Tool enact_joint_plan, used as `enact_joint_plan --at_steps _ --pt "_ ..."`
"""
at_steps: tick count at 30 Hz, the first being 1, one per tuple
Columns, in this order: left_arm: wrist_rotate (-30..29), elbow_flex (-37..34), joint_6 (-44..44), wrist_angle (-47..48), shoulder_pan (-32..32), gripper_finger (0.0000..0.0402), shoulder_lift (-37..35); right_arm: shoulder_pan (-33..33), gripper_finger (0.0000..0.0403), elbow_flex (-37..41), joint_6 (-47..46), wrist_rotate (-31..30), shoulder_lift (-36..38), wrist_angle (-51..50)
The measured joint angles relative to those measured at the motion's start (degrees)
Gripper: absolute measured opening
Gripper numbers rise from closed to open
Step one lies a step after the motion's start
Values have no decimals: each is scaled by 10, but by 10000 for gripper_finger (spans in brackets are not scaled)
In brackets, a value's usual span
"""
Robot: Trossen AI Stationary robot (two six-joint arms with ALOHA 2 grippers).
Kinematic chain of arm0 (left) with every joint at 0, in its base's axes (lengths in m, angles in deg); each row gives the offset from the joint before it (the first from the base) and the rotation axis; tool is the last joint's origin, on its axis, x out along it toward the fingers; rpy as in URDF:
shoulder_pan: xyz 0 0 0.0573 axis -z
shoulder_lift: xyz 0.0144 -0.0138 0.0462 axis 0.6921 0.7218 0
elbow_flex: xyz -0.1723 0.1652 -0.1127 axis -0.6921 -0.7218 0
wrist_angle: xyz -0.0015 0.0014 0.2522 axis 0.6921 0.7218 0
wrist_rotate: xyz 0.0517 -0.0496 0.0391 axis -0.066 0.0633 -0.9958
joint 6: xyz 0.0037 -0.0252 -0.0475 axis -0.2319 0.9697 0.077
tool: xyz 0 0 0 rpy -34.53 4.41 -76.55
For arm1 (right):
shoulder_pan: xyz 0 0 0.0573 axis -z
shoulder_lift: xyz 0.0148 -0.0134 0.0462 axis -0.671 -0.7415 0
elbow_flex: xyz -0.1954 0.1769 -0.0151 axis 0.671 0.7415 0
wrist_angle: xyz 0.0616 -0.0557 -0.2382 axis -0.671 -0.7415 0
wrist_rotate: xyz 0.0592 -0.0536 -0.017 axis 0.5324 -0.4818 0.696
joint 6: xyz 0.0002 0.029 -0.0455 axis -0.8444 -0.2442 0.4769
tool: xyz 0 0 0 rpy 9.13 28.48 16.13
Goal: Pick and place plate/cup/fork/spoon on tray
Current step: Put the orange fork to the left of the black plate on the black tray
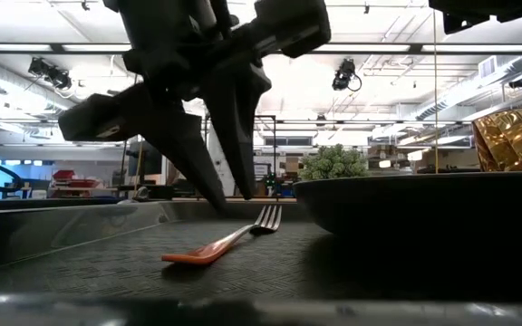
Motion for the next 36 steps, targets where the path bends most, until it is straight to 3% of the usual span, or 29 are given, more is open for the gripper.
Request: enact_joint_plan --at_steps 3,14,25,30,36 --pt "50 0 -49 3 -3 92 0 0 6 0 0 0 0 0" --pt "139 0 -296 -3 0 67 0 0 6 0 -2 2 0 0" --pt "128 0 -530 -23 29 59 0 0 6 0 -2 2 0 0" --pt "100 0 -552 -26 34 59 7 0 6 0 -2 3 0 0" --pt "104 0 -514 -30 33 59 17 0 6 0 -2 10 0 2"
